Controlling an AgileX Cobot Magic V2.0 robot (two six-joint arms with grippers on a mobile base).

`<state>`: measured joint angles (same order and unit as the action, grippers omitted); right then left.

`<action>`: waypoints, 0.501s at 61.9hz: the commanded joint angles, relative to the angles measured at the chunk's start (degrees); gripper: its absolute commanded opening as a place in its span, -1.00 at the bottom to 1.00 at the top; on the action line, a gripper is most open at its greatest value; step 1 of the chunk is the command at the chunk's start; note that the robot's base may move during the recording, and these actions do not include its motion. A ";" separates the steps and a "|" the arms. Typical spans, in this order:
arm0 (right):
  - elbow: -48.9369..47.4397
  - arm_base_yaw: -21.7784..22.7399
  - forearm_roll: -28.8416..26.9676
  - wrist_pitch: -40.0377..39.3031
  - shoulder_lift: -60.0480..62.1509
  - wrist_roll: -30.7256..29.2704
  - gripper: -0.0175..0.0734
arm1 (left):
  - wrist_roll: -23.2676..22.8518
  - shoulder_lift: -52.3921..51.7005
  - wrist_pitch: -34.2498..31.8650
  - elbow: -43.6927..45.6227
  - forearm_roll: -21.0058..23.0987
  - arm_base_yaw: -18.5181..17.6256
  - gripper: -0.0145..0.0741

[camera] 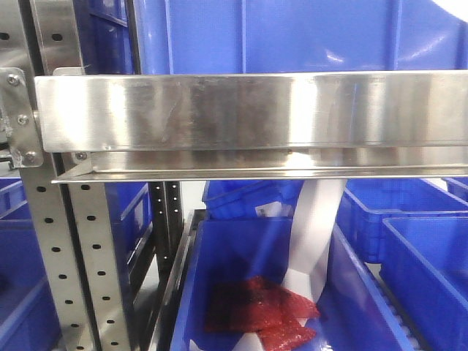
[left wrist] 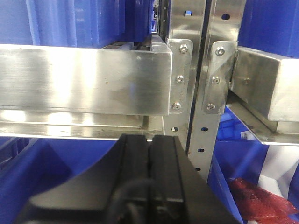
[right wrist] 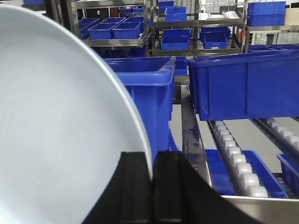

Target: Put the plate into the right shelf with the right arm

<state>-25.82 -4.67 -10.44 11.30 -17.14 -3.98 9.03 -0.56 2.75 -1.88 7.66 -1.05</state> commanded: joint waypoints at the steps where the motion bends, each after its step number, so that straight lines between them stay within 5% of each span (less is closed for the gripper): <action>1: -1.66 0.29 0.27 -5.29 -0.38 -0.18 -0.49 | -0.40 -0.59 -5.16 -0.59 0.47 -0.11 -0.96; 31: -2.01 0.29 -0.67 -4.42 -2.08 -0.13 -0.49 | -0.40 -0.59 -5.16 -0.59 0.47 -0.11 -0.96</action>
<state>-25.82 -4.67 -10.64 11.73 -17.29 -3.98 9.03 -0.56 2.75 -1.88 7.66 -1.05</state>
